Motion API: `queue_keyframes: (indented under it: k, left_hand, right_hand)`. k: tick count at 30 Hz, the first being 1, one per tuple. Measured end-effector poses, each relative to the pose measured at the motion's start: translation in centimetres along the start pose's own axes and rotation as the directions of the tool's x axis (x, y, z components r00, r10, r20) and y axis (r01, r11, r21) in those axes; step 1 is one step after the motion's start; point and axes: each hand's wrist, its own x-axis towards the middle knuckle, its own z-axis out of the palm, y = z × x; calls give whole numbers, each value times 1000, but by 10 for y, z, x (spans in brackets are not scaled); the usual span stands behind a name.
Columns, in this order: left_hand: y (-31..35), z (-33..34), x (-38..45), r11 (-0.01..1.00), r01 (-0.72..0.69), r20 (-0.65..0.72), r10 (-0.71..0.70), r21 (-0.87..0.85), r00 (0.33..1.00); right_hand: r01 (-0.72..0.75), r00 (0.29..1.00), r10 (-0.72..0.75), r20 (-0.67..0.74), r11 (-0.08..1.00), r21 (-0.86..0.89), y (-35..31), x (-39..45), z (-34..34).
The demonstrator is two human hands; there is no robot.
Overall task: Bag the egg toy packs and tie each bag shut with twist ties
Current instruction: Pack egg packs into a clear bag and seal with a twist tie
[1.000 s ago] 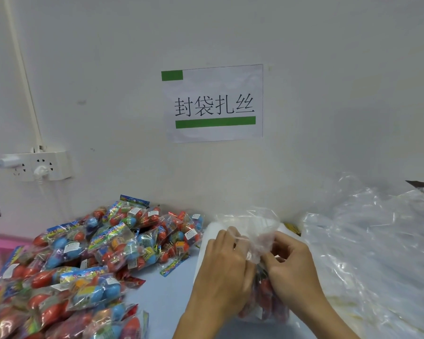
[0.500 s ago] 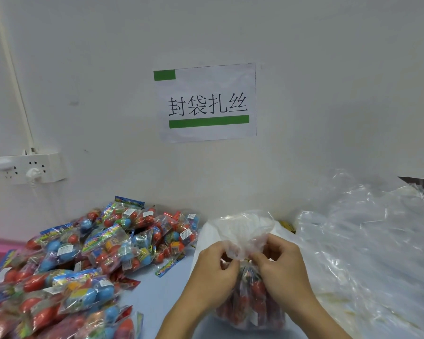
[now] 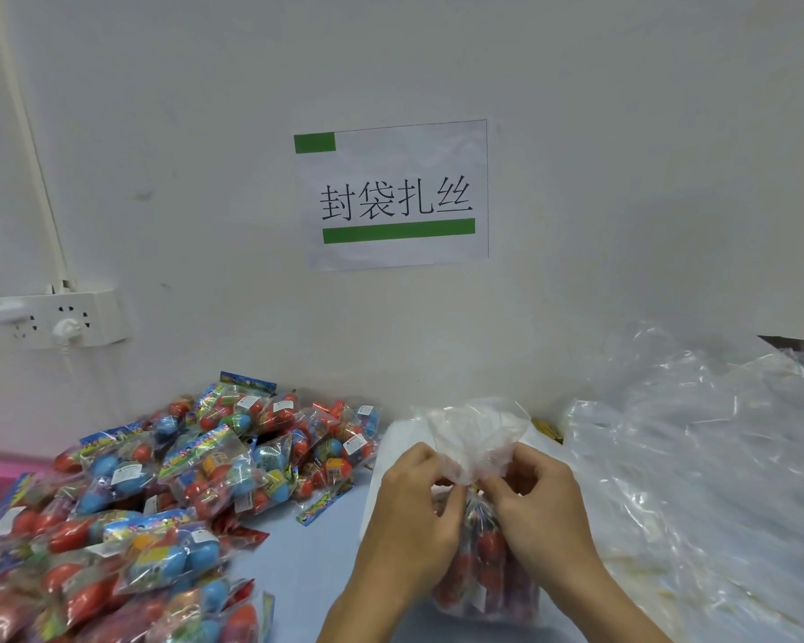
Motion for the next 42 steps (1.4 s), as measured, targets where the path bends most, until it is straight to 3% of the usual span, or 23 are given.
queue_keyframes:
  k: [3,7,11,17,19,22,25,29,30,32,36,39,42]
  left_hand:
    - [2,3,-1,981,-95,-6,98,168,995]
    - [10,6,-1,963,-72,-36,84,260,996]
    - [16,11,-4,963,-73,-42,87,261,995]
    - [22,30,-14,933,-207,146,170,295,975]
    - [23,32,-15,950,-190,140,159,248,977]
    - [27,30,-13,998,66,-23,-66,-17,998]
    - [24,29,-9,939,303,-141,-326,-160,935]
    - [20,30,-6,692,605,94,-624,-394,776]
    - [19,31,-7,664,612,131,-625,-430,770]
    - [15,32,-8,699,572,122,-583,-429,803]
    - [13,19,-6,700,547,78,-582,-459,810]
    - [12,12,-5,664,531,98,-573,-526,814]
    - [10,13,-4,619,548,10,-658,-563,753]
  right_hand:
    - [-39,998,39,-55,999,3,3,2,0]
    - [-106,988,113,-109,992,63,4,3,1]
    - [-150,970,171,-172,980,128,7,4,1]
    - [-227,926,289,-242,941,252,10,10,-13]
    - [-239,926,306,-218,928,286,9,12,-18]
    - [-218,943,273,-188,938,268,5,15,-20]
    - [-179,956,230,-182,948,262,2,15,-22]
    - [-122,977,161,-138,959,255,-4,11,-22]
    - [-94,985,125,-122,967,237,-5,10,-20]
    - [-57,992,82,-99,971,230,-8,7,-16]
    - [-93,992,117,-54,939,331,-12,5,-13]
    - [-93,984,136,-118,944,315,-11,7,-19]
    - [-152,963,234,-136,883,445,-13,9,-23]
